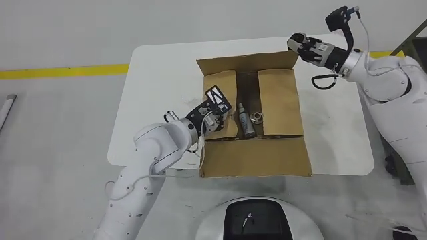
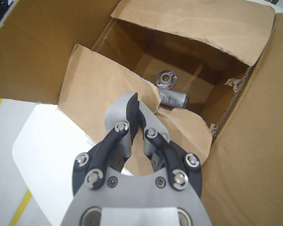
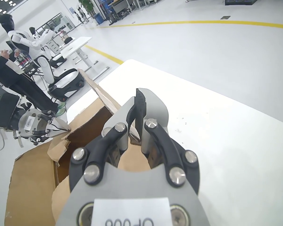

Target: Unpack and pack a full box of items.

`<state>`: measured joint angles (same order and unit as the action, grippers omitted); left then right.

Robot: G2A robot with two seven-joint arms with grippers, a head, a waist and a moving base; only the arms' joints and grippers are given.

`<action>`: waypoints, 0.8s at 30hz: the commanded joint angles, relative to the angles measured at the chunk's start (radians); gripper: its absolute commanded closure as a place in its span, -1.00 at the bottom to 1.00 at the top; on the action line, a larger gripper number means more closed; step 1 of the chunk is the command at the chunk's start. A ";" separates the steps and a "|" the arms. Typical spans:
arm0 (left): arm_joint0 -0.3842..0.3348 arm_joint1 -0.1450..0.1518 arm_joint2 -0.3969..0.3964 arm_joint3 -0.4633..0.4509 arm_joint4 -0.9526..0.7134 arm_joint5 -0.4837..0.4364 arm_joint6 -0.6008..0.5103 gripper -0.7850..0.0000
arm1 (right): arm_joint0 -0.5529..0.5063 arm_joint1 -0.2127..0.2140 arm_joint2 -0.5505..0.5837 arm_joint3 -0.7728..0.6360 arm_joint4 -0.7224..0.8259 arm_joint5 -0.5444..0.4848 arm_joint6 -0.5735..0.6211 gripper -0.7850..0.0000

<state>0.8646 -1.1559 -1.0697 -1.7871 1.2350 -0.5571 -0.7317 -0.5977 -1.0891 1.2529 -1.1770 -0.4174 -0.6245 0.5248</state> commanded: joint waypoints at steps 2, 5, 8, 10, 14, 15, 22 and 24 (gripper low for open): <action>0.001 0.000 0.003 -0.001 -0.007 -0.005 -0.001 1.00 | 0.008 -0.003 -0.016 0.006 0.009 -0.001 0.013 1.00; 0.002 0.001 0.005 0.000 -0.003 -0.008 -0.005 1.00 | 0.006 -0.004 -0.029 0.008 0.034 -0.005 0.032 1.00; 0.002 0.001 0.004 -0.001 0.002 -0.007 -0.008 1.00 | 0.000 -0.005 -0.037 0.006 0.073 -0.006 0.070 1.00; 0.003 0.001 0.001 -0.002 0.001 0.000 -0.007 1.00 | -0.007 -0.003 -0.038 0.000 0.072 -0.010 0.081 1.00; 0.002 0.002 -0.014 -0.002 -0.006 0.026 -0.018 0.03 | -0.024 -0.001 -0.044 -0.024 0.075 -0.011 0.097 1.00; 0.002 0.003 -0.022 -0.001 -0.015 0.031 -0.031 -0.80 | -0.030 -0.001 -0.046 -0.032 0.078 -0.010 0.097 1.00; 0.036 0.023 -0.120 -0.047 -0.045 0.021 -0.149 -1.00 | -0.073 0.005 -0.054 -0.091 0.006 -0.015 0.080 1.00; 0.059 0.031 -0.153 -0.074 -0.046 0.011 -0.171 -1.00 | -0.086 0.007 -0.056 -0.113 -0.034 -0.031 0.062 1.00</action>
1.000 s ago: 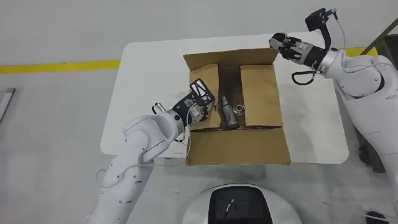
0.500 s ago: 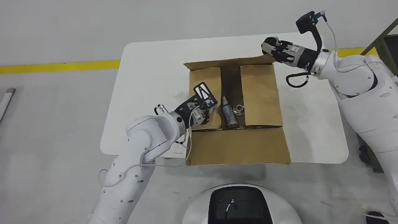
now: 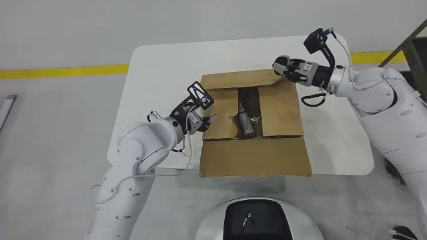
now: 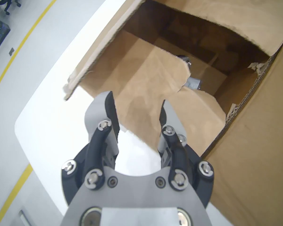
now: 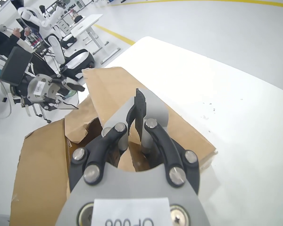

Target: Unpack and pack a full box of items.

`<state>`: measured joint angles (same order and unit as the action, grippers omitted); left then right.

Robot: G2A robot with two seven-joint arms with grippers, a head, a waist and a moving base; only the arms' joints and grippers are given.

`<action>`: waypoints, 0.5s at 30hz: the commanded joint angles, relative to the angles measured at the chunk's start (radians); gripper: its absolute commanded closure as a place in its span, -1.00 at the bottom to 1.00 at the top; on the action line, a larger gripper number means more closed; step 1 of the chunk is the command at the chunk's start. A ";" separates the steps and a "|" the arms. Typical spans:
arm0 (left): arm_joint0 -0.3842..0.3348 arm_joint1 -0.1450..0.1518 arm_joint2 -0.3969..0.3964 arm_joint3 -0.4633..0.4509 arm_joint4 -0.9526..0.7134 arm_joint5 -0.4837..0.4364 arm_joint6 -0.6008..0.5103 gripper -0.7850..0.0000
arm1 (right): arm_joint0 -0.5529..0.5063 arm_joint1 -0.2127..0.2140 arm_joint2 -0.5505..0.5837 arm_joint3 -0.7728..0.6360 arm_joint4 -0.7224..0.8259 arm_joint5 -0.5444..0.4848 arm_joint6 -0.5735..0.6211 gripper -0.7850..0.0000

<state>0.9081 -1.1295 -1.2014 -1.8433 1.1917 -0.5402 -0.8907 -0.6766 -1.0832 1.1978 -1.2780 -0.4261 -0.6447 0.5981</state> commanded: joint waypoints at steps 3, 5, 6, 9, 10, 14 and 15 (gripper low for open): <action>0.052 0.016 -0.079 -0.072 -0.007 -0.014 -0.031 -1.00 | -0.026 0.005 -0.003 -0.039 -0.083 -0.031 -0.029 1.00; 0.075 0.023 -0.114 -0.106 -0.012 -0.027 -0.038 -1.00 | -0.038 0.007 -0.002 -0.056 -0.104 -0.030 -0.039 1.00; 0.085 0.026 -0.131 -0.122 -0.010 -0.034 -0.040 -1.00 | -0.045 0.008 0.000 -0.066 -0.106 -0.027 -0.041 1.00; 0.111 0.034 -0.176 -0.160 -0.011 -0.032 -0.038 -1.00 | -0.065 0.015 0.014 -0.108 -0.132 -0.026 -0.029 1.00; 0.119 0.036 -0.188 -0.169 -0.012 -0.027 -0.035 -1.00 | -0.073 0.018 0.021 -0.123 -0.147 -0.018 -0.022 1.00; 0.134 0.040 -0.214 -0.191 -0.009 -0.007 -0.029 -1.00 | -0.109 0.028 0.052 -0.182 -0.135 0.006 0.013 1.00; 0.134 0.040 -0.214 -0.191 -0.009 -0.007 -0.029 -1.00 | -0.117 0.031 0.061 -0.196 -0.128 0.014 0.026 1.00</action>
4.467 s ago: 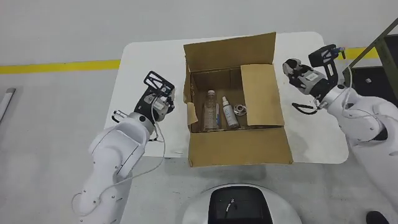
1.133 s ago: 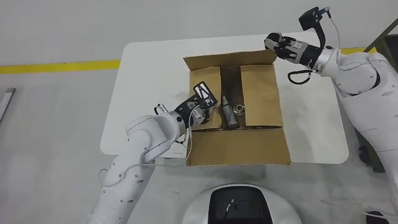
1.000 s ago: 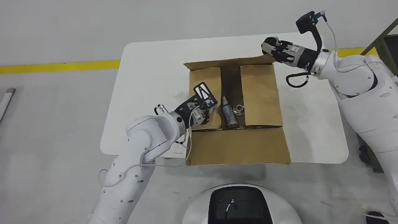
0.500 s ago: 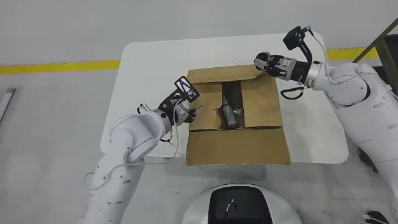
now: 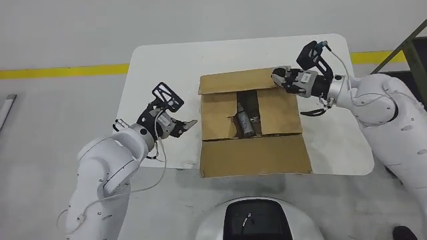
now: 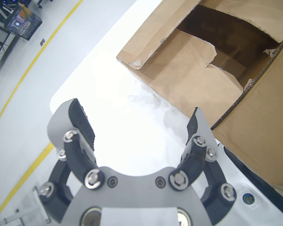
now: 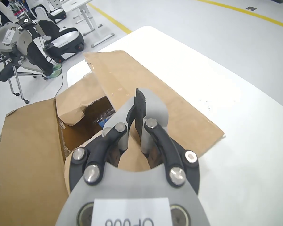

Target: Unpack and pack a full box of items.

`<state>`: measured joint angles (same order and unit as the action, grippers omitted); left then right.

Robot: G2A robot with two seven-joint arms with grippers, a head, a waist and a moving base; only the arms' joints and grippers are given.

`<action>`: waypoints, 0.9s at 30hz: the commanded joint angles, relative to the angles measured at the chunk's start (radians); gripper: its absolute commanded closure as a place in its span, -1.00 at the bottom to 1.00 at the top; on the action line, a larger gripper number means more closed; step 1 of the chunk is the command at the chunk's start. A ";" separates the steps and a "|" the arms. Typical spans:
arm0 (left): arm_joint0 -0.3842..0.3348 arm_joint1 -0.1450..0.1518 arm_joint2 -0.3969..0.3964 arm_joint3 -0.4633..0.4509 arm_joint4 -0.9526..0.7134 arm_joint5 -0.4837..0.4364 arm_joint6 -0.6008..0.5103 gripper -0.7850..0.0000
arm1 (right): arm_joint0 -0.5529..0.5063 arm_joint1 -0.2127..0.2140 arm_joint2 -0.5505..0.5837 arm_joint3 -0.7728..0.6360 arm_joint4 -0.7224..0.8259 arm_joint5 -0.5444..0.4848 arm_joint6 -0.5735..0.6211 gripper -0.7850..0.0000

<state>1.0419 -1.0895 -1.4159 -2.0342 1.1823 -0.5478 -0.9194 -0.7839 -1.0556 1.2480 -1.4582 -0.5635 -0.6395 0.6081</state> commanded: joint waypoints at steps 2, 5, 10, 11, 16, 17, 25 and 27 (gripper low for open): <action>0.000 0.000 0.000 0.000 0.000 0.000 0.000 -1.00 | -0.029 0.009 0.030 -0.041 0.037 0.030 0.045 1.00; 0.000 0.000 0.000 0.000 0.000 0.000 0.000 -1.00 | -0.060 0.016 0.048 -0.069 0.062 0.042 0.086 1.00; 0.000 0.000 0.000 0.000 0.000 0.000 0.000 -1.00 | -0.092 0.021 0.045 -0.083 0.053 0.068 0.111 1.00; 0.000 0.000 0.000 0.000 0.000 0.000 0.000 -1.00 | -0.095 0.022 0.041 -0.085 0.045 0.071 0.111 1.00; 0.005 0.000 0.000 0.001 0.000 0.005 0.012 -1.00 | -0.104 0.022 0.024 -0.087 0.013 0.091 0.100 1.00; 0.015 0.000 0.000 0.002 0.000 0.008 0.024 -1.00 | -0.106 0.021 0.022 -0.086 0.017 0.094 0.097 1.00; 0.081 0.018 -0.043 -0.027 0.007 -0.122 0.077 0.62 | -0.098 0.019 0.005 -0.091 0.035 0.124 0.090 1.00; 0.108 0.024 -0.061 -0.034 0.019 -0.162 0.092 1.00 | -0.099 0.019 0.002 -0.089 0.041 0.124 0.088 1.00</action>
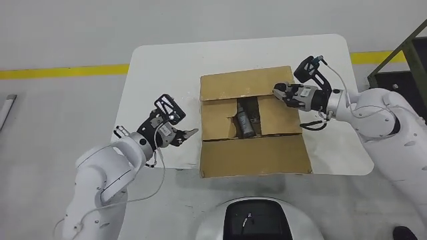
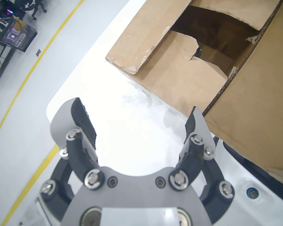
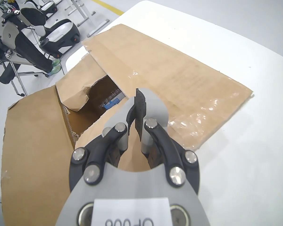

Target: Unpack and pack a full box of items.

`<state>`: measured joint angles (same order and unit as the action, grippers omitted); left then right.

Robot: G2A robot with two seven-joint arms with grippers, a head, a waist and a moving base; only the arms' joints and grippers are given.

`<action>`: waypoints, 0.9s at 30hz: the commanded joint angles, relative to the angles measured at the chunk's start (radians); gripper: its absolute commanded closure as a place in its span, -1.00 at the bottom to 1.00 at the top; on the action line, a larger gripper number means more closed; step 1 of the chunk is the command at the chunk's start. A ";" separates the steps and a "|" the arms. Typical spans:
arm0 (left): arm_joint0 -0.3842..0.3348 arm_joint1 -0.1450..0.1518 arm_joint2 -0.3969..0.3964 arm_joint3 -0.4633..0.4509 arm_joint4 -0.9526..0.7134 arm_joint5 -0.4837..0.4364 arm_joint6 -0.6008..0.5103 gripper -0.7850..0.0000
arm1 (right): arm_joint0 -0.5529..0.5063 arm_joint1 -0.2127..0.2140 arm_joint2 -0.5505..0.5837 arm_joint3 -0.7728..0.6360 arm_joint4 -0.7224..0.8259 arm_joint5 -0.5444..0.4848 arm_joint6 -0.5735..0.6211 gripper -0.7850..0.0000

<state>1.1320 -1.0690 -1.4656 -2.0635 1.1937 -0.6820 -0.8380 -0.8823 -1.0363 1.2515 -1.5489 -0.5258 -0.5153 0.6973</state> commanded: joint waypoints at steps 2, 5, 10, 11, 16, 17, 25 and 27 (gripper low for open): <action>0.052 0.011 -0.032 -0.009 0.032 -0.088 0.028 1.00 | 0.001 0.000 -0.004 0.009 0.003 0.003 -0.002 1.00; 0.112 0.020 -0.067 -0.007 0.027 -0.143 0.062 1.00 | 0.004 0.000 -0.008 0.014 0.004 0.004 -0.005 1.00; 0.198 0.032 -0.099 -0.016 -0.010 -0.218 0.097 1.00 | 0.007 -0.001 -0.015 0.021 0.010 0.006 -0.008 1.00; 0.209 0.034 -0.104 -0.017 -0.030 -0.229 0.108 1.00 | 0.008 -0.001 -0.016 0.023 0.009 0.008 -0.010 1.00; 0.261 0.044 -0.121 -0.015 -0.065 -0.272 0.123 1.00 | 0.011 -0.001 -0.022 0.025 0.008 0.014 -0.015 1.00; 0.269 0.045 -0.122 -0.014 -0.069 -0.279 0.126 1.00 | 0.011 -0.001 -0.023 0.025 0.008 0.014 -0.016 1.00; 0.286 0.059 -0.089 -0.002 -0.131 -0.330 0.149 1.00 | 0.008 -0.001 -0.031 0.024 0.007 0.014 -0.020 1.00; 0.272 0.065 -0.064 0.002 -0.128 -0.330 0.155 1.00 | 0.009 -0.001 -0.033 0.025 0.007 0.015 -0.019 1.00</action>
<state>1.4130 -1.0077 -1.5475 -2.0634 1.0635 -1.0130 -0.6883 -0.8740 -1.0375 1.2194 -1.5247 -0.5189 -0.5014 0.6773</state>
